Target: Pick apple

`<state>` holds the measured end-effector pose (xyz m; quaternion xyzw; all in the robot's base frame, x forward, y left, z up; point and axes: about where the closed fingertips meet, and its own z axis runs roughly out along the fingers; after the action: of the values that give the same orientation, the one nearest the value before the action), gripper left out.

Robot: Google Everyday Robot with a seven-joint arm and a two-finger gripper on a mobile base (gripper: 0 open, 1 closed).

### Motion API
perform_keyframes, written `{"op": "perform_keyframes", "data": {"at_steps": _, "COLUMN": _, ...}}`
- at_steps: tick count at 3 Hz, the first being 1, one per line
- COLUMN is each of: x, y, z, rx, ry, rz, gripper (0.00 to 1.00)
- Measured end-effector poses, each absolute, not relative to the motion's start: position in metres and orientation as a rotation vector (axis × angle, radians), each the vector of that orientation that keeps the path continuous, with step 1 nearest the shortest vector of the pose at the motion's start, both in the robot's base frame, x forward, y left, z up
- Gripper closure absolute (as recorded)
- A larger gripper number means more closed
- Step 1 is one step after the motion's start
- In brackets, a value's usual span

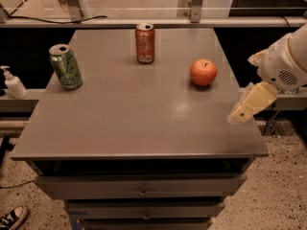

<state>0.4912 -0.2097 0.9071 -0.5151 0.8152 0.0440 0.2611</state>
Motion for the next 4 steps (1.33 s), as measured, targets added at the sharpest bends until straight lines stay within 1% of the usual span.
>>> {"op": "perform_keyframes", "data": {"at_steps": 1, "x": 0.530, "y": -0.189, "z": 0.874, "rx": -1.272, "ry": 2.130, "rz": 0.244, "gripper": 0.00}}
{"op": "perform_keyframes", "data": {"at_steps": 2, "x": 0.570, "y": -0.173, "z": 0.858, "rx": -1.160, "ry": 2.044, "rz": 0.323, "gripper": 0.00}}
{"op": "perform_keyframes", "data": {"at_steps": 3, "x": 0.602, "y": -0.164, "z": 0.854, "rx": -1.083, "ry": 1.977, "rz": 0.358, "gripper": 0.00}}
{"op": "perform_keyframes", "data": {"at_steps": 4, "x": 0.621, "y": -0.154, "z": 0.847, "rx": -1.019, "ry": 1.952, "rz": 0.406, "gripper": 0.00}}
